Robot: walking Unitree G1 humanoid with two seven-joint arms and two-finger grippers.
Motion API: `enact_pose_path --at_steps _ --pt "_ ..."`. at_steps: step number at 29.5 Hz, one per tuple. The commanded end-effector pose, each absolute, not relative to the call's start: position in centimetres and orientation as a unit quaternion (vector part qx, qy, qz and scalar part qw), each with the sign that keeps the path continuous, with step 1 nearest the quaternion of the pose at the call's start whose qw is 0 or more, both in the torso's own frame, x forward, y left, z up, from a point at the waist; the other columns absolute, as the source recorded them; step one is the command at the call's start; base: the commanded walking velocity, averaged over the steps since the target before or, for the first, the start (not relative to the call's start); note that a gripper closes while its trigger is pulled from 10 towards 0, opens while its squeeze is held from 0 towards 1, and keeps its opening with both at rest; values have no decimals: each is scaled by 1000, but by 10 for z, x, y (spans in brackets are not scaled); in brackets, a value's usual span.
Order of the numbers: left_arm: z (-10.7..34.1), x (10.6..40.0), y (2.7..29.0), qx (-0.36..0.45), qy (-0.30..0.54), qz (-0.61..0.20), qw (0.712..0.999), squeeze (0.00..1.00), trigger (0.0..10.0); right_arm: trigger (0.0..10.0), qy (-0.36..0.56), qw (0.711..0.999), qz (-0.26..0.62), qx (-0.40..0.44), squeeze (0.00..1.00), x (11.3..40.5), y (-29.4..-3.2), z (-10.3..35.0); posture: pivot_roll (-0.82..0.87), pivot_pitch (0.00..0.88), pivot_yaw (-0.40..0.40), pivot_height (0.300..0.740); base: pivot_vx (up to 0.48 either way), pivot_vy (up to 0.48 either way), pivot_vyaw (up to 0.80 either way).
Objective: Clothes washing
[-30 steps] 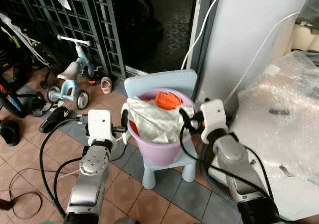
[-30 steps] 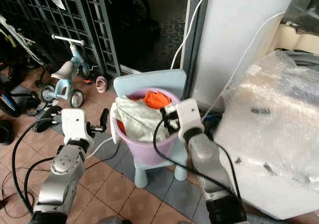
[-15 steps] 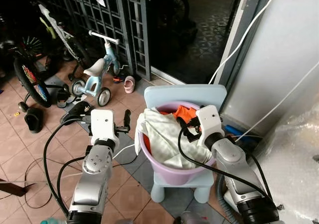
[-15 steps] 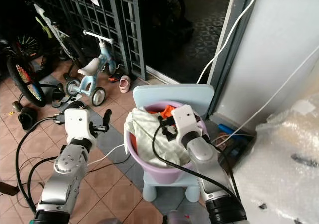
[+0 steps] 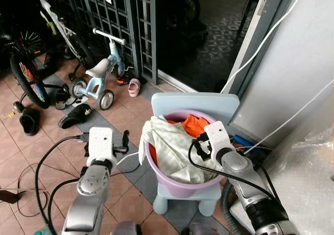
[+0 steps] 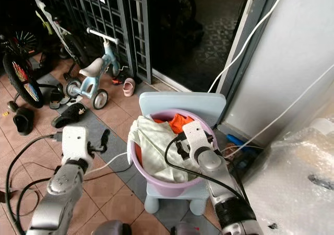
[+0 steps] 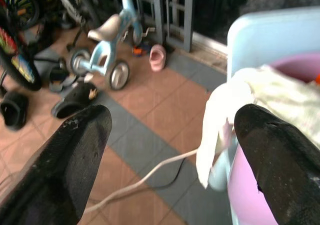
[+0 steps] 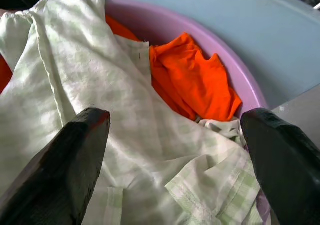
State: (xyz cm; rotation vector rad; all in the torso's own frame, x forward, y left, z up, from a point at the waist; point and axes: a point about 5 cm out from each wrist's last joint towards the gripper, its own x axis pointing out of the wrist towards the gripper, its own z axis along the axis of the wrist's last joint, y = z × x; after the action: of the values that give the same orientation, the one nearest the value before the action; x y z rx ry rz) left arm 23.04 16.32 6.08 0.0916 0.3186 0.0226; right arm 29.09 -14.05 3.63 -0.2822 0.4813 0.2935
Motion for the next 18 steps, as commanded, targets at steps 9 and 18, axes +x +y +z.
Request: enact_pose_path --at_steps 9,18 --pt "65 185 185 91 199 14 976 0 10000 10000 276 939 155 -131 0 292 -128 16 150 192 -52 740 0 0 0" --pt "80 166 192 99 208 29 973 0 10000 9059 297 935 159 -111 0 291 -104 -2 200 293 -90 740 0 0 0"
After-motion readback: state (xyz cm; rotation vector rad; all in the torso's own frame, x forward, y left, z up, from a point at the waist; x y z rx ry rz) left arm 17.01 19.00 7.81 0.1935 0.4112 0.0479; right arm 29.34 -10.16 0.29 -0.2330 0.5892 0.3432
